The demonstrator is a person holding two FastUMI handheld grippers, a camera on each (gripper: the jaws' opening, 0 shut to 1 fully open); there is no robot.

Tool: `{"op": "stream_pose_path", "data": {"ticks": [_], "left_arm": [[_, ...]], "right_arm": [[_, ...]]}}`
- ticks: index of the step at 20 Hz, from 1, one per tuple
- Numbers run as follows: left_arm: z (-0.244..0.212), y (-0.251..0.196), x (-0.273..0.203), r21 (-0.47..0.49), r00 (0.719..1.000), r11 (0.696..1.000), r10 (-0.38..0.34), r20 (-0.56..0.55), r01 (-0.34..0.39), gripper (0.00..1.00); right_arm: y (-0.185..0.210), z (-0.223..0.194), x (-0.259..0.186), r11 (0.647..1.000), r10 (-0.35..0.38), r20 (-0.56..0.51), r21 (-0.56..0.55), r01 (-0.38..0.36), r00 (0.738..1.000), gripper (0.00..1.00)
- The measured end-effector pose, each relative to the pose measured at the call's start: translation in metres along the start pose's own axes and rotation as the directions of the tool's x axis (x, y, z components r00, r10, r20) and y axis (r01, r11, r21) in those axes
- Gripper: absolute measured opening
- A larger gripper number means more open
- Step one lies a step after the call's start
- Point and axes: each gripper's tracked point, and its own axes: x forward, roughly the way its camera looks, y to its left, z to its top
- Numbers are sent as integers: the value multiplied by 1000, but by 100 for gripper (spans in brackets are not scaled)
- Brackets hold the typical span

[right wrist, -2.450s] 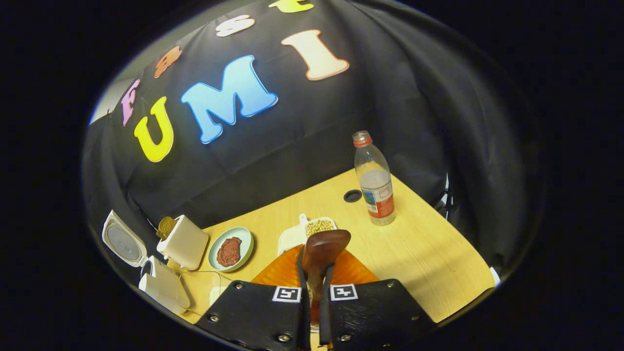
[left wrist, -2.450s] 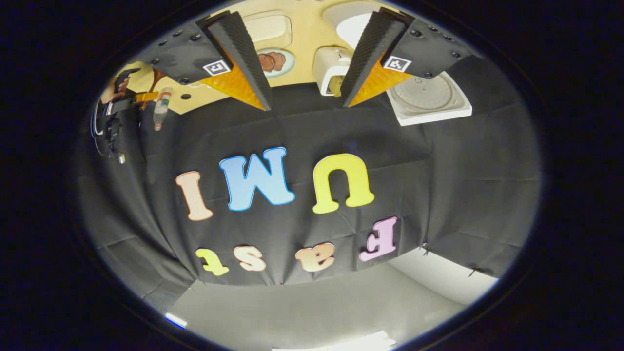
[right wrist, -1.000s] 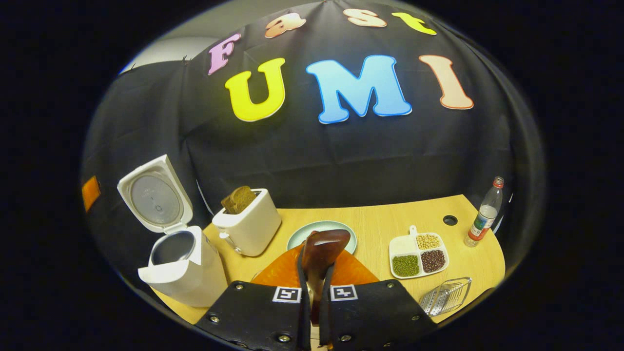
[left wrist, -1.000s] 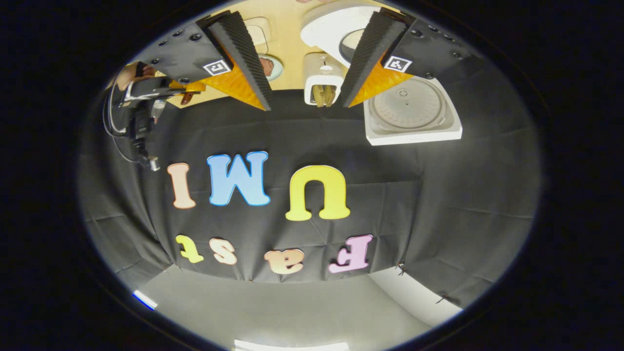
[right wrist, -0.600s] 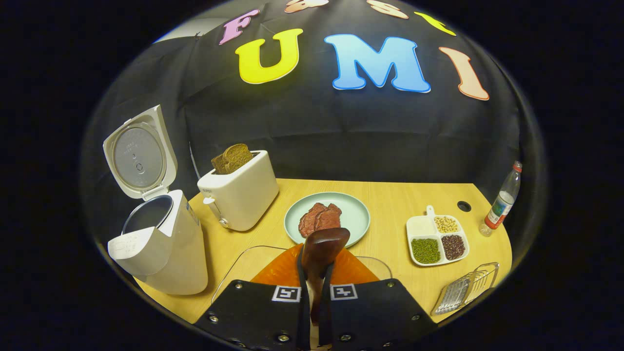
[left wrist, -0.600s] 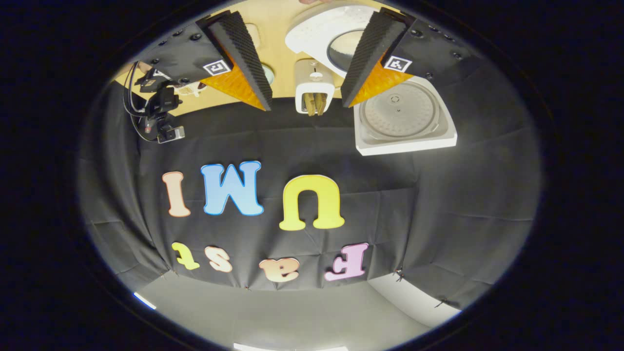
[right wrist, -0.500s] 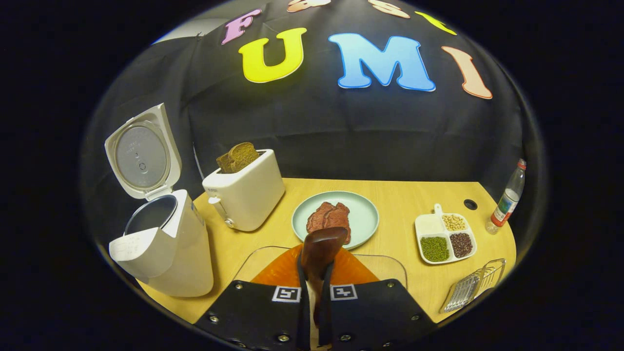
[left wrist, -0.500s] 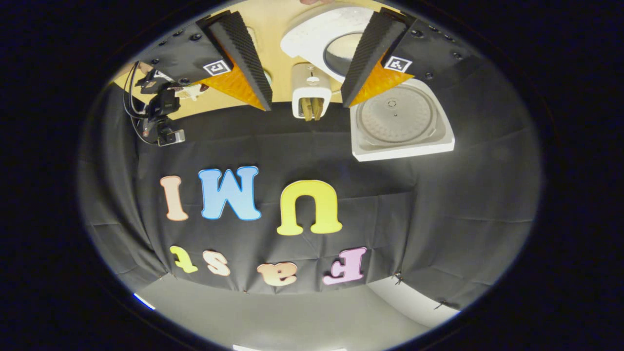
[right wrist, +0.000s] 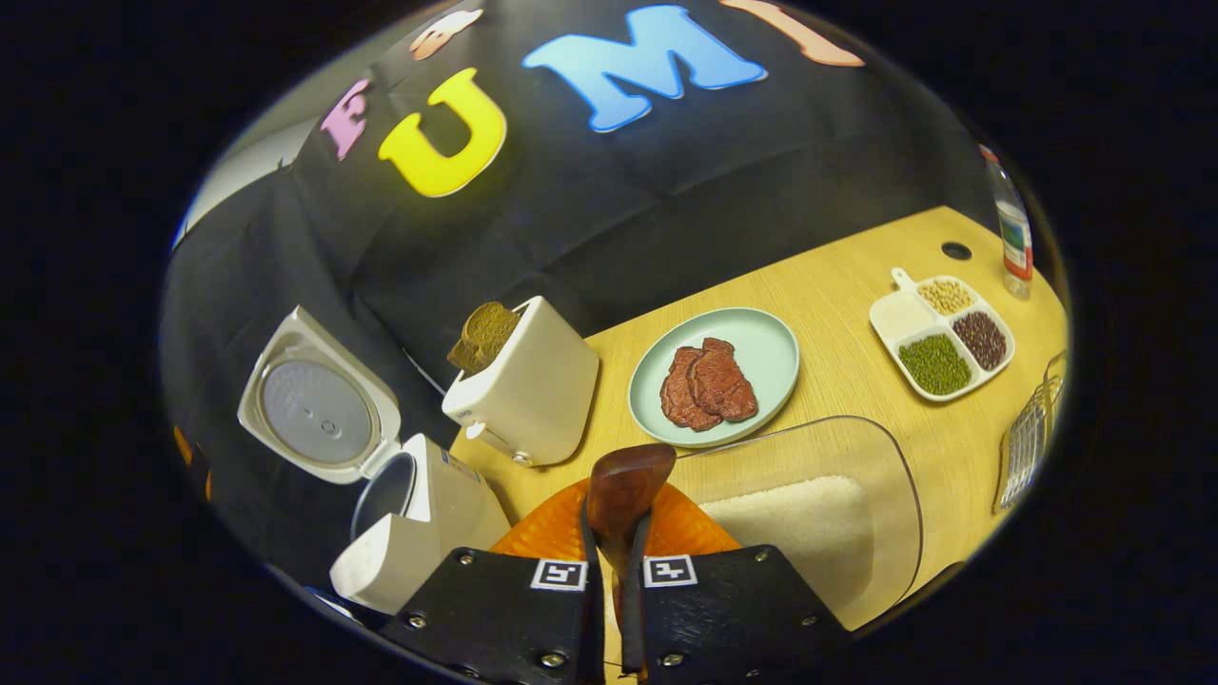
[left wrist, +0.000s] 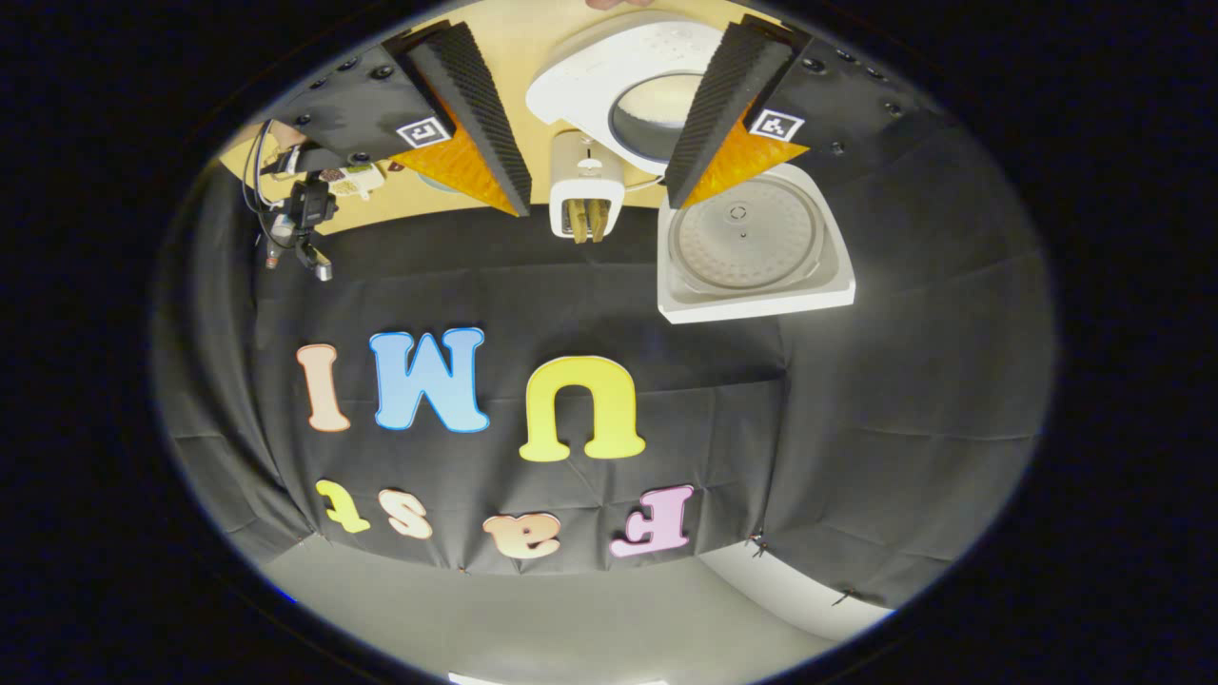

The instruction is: Close the left gripper, press the button to open the rice cooker; take a wooden spoon from the chopstick holder with the right hand, scoop a spoonful of rice and pour it into the rice cooker, then put the wooden spoon back into the chopstick holder.

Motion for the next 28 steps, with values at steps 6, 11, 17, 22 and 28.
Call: {"op": "stream_pose_path", "data": {"ticks": [6,11,17,22,28], "left_arm": [[14,-7,0,2,999,1000,-13,32,13,98],[19,-18,4,-11,998,999,-31,50,32,96],[17,-16,1,1,997,999,-36,61,36,98],[10,4,0,-11,998,1000,-19,53,19,100],[3,38,-4,-12,999,1000,15,52,-15,98]], "right_arm": [[-26,57,-41,972,38,117,225,-64,992,7],[-18,95,-77,954,94,211,259,-148,973,7],[19,130,-112,914,181,288,304,-269,940,7],[60,144,-126,902,237,312,281,-328,920,7],[120,146,-125,881,320,312,249,-402,895,7]]}}
